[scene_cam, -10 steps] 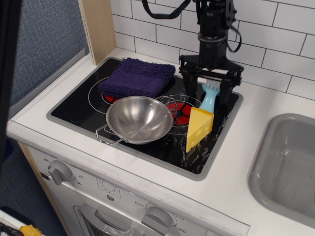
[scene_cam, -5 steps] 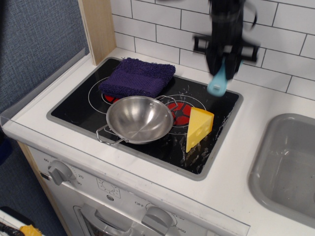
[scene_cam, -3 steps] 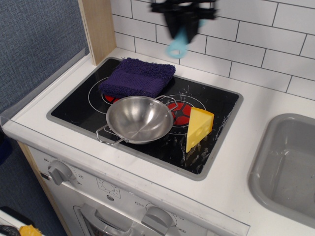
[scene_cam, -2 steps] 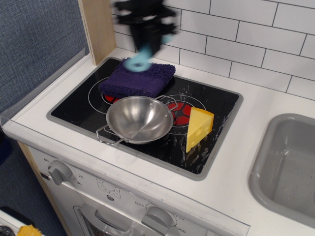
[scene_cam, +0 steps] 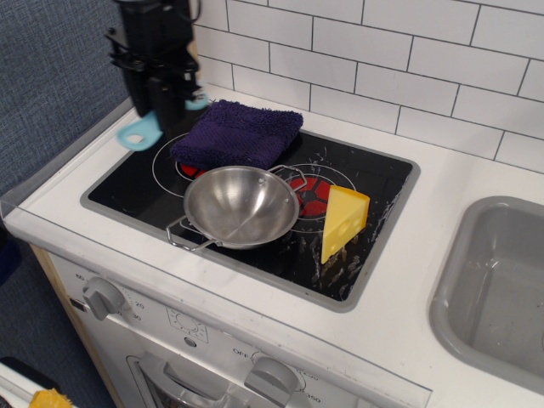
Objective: Put the brush on the bottom left of the stove.
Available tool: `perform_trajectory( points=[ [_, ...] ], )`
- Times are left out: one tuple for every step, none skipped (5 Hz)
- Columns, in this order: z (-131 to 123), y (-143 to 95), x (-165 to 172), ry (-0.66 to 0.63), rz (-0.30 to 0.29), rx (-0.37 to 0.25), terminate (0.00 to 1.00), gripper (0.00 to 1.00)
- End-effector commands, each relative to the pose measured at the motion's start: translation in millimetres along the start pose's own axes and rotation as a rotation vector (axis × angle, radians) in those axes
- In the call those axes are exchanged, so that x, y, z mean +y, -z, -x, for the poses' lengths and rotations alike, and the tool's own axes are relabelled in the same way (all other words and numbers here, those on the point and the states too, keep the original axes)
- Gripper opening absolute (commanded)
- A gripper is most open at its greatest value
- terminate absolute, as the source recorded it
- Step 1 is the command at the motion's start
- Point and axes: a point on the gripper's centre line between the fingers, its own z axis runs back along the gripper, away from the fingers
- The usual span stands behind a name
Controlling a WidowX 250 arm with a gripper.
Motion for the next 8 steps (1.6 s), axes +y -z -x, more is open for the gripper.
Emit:
perform_trajectory(
  points=[
    [6.4,11.8,17.4,-0.022,-0.047,-0.029,0.0,0.0],
    [16.4,32.7,23.4,-0.072,-0.031,0.002,0.0,0.0],
    [24.3,43.1,24.9,-0.073,-0.015,0.014,0.0,0.0],
    [35.6,48.6,29.4,-0.09,0.008,0.024,0.0,0.0],
    [36.1,46.6,30.3,-0.098,0.011,0.016,0.0,1.0],
    [34.6,44.3,29.3,-0.093,0.009,0.013,0.0,1.0],
    [26.3,22.7,26.3,-0.09,-0.001,-0.033,0.0,1.0],
    [22.6,-1.6,22.1,-0.097,-0.036,-0.075,0.0,1.0]
  ],
)
